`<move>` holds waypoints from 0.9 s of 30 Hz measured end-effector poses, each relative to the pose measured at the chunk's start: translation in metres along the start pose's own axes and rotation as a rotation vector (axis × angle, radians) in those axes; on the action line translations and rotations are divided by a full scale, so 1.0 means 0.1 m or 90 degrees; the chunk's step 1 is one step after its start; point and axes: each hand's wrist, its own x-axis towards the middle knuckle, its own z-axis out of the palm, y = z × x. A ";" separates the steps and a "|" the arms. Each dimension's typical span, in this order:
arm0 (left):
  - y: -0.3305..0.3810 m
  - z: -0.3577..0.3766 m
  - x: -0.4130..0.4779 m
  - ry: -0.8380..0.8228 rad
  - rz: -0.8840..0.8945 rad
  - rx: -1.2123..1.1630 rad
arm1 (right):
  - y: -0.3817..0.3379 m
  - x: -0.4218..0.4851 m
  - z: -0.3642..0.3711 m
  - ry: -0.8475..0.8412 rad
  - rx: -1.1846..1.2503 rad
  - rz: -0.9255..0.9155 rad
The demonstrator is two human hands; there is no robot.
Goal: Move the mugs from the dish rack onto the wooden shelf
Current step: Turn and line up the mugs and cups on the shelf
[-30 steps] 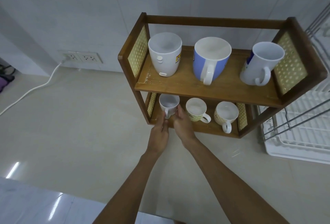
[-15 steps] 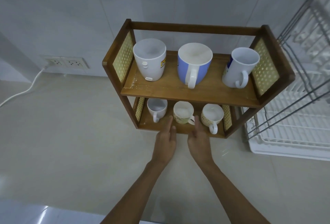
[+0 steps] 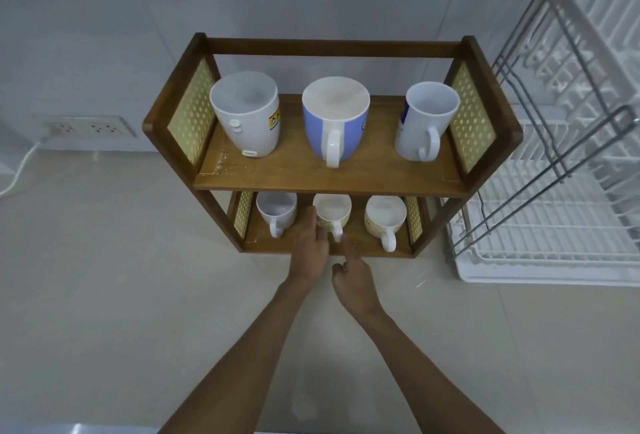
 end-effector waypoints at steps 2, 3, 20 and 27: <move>0.00 0.00 0.04 0.013 0.019 0.018 | -0.02 -0.01 0.02 -0.009 0.001 -0.006; -0.01 0.01 0.06 0.015 0.024 0.026 | -0.03 -0.01 0.03 -0.013 0.005 -0.010; -0.06 0.03 0.09 0.010 0.049 0.049 | -0.06 -0.04 -0.03 -0.039 -0.003 -0.017; 0.10 0.04 -0.04 0.054 0.127 0.050 | -0.04 -0.18 -0.20 0.014 0.016 -0.053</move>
